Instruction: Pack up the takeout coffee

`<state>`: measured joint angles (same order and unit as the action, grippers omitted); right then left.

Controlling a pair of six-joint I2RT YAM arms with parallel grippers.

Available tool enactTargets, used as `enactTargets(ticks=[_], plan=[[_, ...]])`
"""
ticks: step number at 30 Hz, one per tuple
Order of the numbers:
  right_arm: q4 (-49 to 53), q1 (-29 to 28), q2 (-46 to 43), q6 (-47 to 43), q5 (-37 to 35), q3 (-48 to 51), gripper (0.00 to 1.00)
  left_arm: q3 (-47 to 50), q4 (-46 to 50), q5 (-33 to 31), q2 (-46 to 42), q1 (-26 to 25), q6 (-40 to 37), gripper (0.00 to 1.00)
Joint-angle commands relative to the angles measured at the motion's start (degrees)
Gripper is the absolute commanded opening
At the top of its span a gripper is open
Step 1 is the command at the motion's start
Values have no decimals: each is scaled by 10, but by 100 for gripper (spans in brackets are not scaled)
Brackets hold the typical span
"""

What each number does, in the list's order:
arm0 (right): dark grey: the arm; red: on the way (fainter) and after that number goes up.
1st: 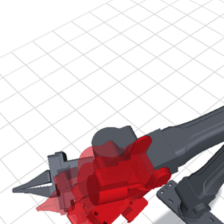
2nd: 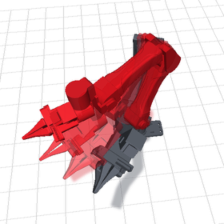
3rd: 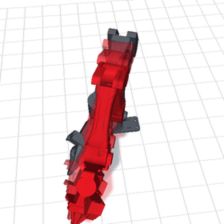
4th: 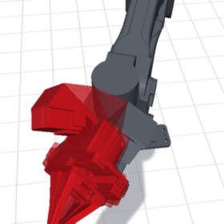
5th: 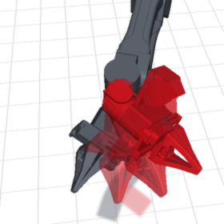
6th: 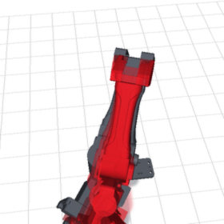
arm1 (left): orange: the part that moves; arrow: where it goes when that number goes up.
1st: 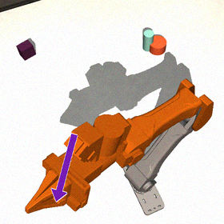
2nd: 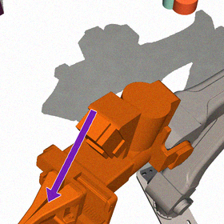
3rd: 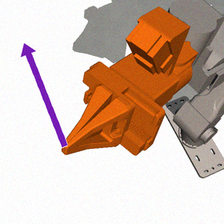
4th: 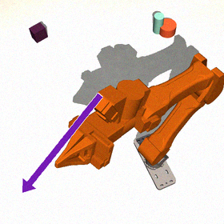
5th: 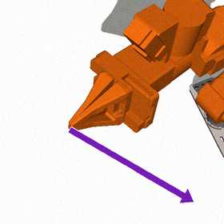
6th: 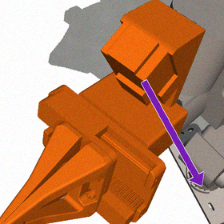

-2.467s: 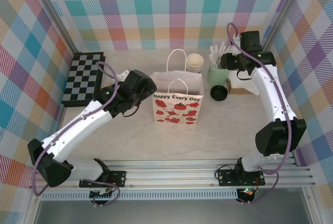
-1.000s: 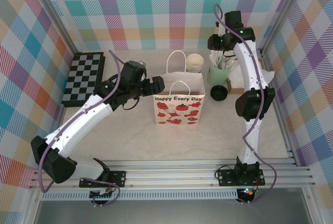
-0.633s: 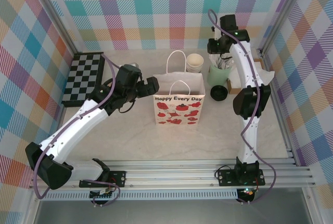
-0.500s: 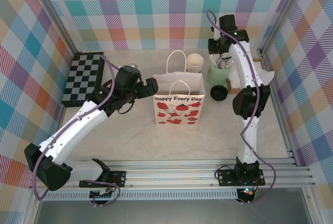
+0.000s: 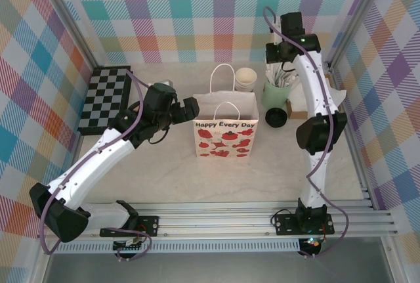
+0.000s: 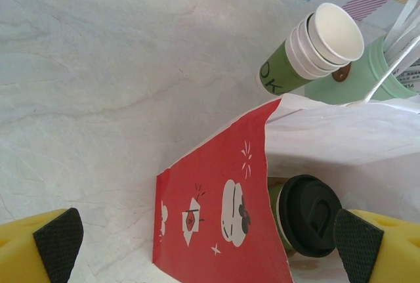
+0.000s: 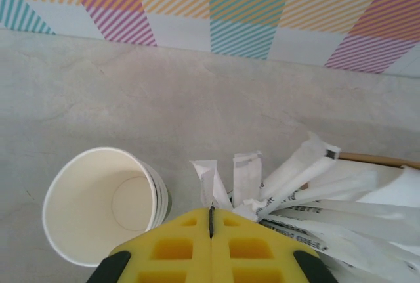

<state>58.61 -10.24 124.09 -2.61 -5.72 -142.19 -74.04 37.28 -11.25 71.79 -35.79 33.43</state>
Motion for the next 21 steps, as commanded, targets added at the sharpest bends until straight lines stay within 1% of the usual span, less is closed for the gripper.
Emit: enactTargets(ticks=[1, 5, 9, 14, 17, 18, 21], plan=[[3, -3, -40, -16, -19, 8, 5, 11, -11, -6, -17, 4, 0, 100], [2, -3, -56, -8, -27, 12, 3, 13, -12, -5, -17, 4, 4, 100], [-2, -3, -72, -13, -30, 25, 10, 10, -15, 9, -9, 5, 4, 100], [-16, -3, -71, -19, -21, 77, 8, 8, -13, 13, -2, 5, 7, 100], [-28, -3, -65, -16, -12, 104, 14, 8, -8, 12, -3, 5, 8, 100], [-28, -3, -63, -12, -10, 105, 18, 8, -6, 10, -3, 5, 7, 100], [-27, -3, -63, 2, -4, 104, 24, 10, -3, 5, -5, 5, 7, 100]])
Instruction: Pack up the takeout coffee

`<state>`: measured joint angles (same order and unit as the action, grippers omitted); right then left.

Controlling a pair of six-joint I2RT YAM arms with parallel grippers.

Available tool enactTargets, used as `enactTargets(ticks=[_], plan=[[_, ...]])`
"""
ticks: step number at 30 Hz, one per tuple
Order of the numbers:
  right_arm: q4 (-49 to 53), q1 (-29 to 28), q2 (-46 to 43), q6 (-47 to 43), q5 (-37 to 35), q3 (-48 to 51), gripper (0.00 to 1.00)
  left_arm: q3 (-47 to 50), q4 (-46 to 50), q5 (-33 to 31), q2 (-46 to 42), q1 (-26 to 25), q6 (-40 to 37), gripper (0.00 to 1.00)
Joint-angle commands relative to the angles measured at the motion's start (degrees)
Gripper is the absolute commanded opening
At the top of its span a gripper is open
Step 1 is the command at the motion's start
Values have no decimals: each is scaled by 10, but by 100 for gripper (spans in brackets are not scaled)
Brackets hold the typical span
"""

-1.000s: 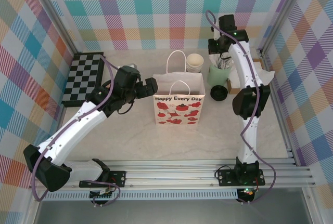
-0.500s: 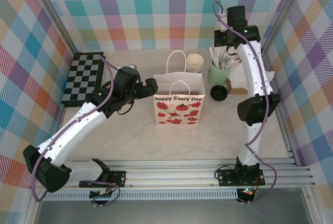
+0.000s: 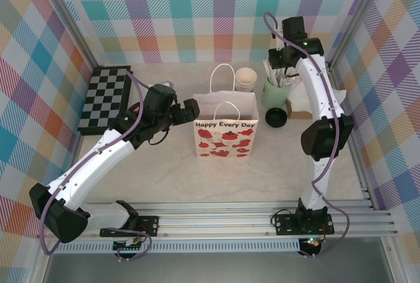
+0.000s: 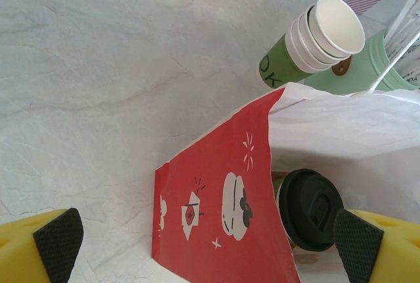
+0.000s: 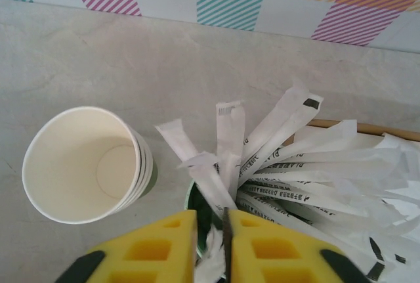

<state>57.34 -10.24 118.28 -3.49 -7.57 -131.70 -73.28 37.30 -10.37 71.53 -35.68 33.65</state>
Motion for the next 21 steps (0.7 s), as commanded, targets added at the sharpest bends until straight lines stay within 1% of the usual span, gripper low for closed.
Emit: enactTargets(ticks=[1, 2, 6, 7, 8, 10, 12, 16, 21], plan=[[-14, -3, -7, 13, 17, 0, 24, 4, -3, -5, -2, 5, 5, 100], [-14, -3, -9, 15, 19, 1, 23, 4, -4, -5, -2, 5, 5, 100], [-21, -3, -21, 14, 26, 19, 7, 5, -7, -3, 1, 6, 6, 100], [-23, -3, -23, 13, 26, 25, 6, 6, -8, -1, 3, 6, 6, 100], [-24, -3, -23, 11, 26, 27, 9, 6, -8, -1, 3, 6, 6, 100], [-25, -3, -19, 11, 39, 32, 26, 6, -6, 1, 4, 7, 6, 100], [-28, -3, -15, 7, 69, 34, 34, 6, -5, -2, 4, 7, 6, 100], [-42, -3, -2, 14, 76, 33, 39, 8, -2, -6, 1, 8, 8, 100], [-39, -3, 23, 16, 84, 3, 38, 8, 1, -10, 1, 9, 11, 100]])
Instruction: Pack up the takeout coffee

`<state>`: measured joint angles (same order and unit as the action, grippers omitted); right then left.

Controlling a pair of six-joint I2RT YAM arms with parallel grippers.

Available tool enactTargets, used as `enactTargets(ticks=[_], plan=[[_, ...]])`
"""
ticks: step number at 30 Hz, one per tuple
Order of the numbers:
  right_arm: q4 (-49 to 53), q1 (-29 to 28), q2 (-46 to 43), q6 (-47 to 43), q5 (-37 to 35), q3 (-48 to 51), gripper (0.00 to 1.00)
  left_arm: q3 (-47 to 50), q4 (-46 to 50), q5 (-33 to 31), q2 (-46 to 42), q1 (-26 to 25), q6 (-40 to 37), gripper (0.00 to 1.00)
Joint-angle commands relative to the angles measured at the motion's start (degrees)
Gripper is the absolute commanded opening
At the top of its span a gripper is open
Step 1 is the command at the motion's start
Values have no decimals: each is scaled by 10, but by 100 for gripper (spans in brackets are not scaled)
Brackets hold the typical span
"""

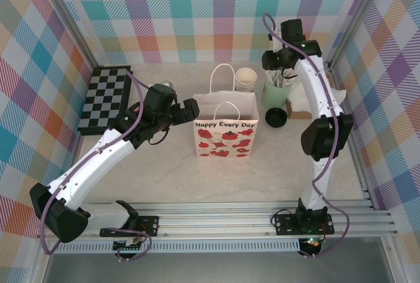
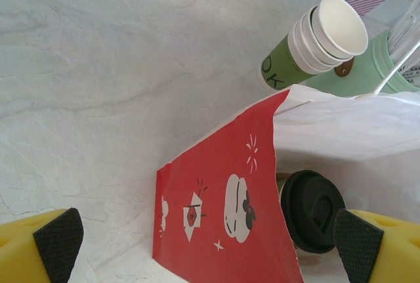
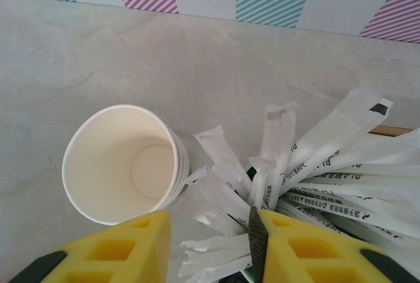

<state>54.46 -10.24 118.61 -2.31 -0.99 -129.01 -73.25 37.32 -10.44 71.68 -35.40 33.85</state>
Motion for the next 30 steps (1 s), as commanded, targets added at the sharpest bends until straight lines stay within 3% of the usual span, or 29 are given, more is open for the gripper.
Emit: enactTargets(ticks=[1, 6, 13, 30], plan=[[-6, -3, 26, 5, 16, -32, 38, 8, 1, -11, -1, 6, 9, 100], [4, -3, 47, 6, 24, -59, 34, 7, 1, -10, 2, 8, 10, 100], [5, -3, 49, 12, 20, -64, 13, 8, 1, -10, 3, 9, 10, 100], [-22, -4, -38, 15, -25, -11, 2, 14, -8, 7, -2, 11, 10, 100]])
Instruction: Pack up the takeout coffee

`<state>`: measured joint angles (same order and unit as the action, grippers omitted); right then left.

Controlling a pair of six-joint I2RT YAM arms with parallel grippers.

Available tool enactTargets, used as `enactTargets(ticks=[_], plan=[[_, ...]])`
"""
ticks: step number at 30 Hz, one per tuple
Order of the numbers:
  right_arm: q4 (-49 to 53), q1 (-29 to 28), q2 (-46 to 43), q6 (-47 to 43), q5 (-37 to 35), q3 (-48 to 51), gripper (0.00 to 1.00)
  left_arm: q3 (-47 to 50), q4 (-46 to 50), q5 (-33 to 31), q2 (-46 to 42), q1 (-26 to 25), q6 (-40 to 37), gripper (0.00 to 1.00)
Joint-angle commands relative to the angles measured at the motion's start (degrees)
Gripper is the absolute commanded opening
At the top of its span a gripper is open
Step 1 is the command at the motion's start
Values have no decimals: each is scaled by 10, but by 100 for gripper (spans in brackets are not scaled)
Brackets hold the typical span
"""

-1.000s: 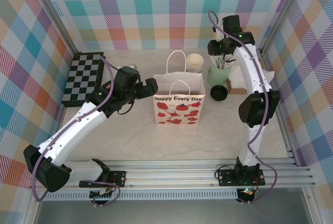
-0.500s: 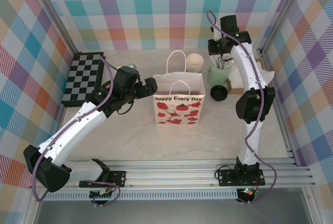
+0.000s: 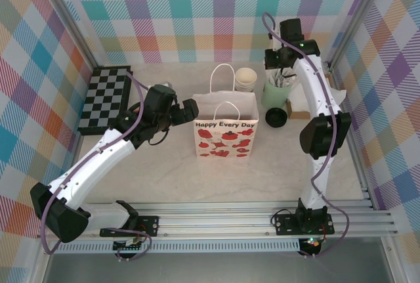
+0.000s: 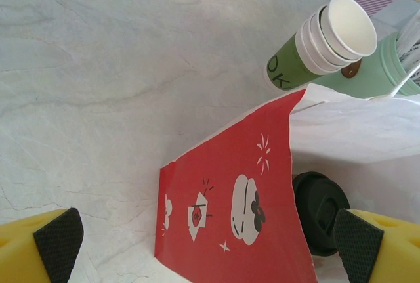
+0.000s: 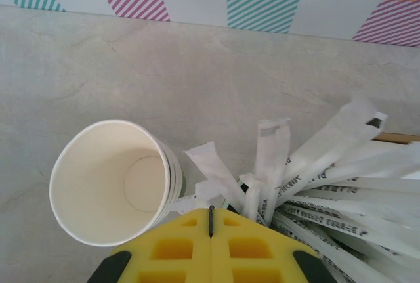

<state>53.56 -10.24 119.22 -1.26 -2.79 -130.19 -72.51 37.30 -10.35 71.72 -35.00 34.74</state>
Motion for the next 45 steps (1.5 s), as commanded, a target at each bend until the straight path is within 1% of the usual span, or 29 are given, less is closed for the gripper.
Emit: enactTargets(ticks=[1, 6, 10, 13, 15, 20, 24, 28, 31, 37, 42, 45], plan=[[-13, -4, -52, 6, -10, 3, 2, 6, -11, 12, -2, 7, 1, 100], [-14, -4, -89, 8, -16, 17, 0, 8, -19, 26, -3, 9, 1, 100], [-9, -10, -146, 28, 0, 20, 0, 11, -30, 41, -8, 11, 0, 100], [-12, -18, -204, 47, 12, 25, 0, 9, -56, 111, -6, 26, 9, 100], [-19, -27, -249, 58, 27, 39, 0, 6, -68, 125, -7, 32, 13, 100], [-58, -42, -371, 95, 105, 105, 0, -19, -39, 102, 6, 44, 19, 100], [-70, -43, -427, 127, 184, 130, 0, -40, -7, 97, 30, 54, 39, 100], [-77, -43, -449, 166, 264, 133, 0, -36, -29, 110, 34, 54, 51, 100], [-87, -49, -456, 190, 301, 150, 0, -37, -46, 117, 34, 54, 52, 100], [-107, -61, -468, 197, 291, 220, 0, -37, -63, 129, 28, 54, 48, 100], [-134, -76, -450, 226, 330, 266, 0, -26, -86, 160, 24, 54, 40, 100], [-151, -95, -438, 241, 336, 282, 0, -13, -113, 178, 17, 54, 44, 100]])
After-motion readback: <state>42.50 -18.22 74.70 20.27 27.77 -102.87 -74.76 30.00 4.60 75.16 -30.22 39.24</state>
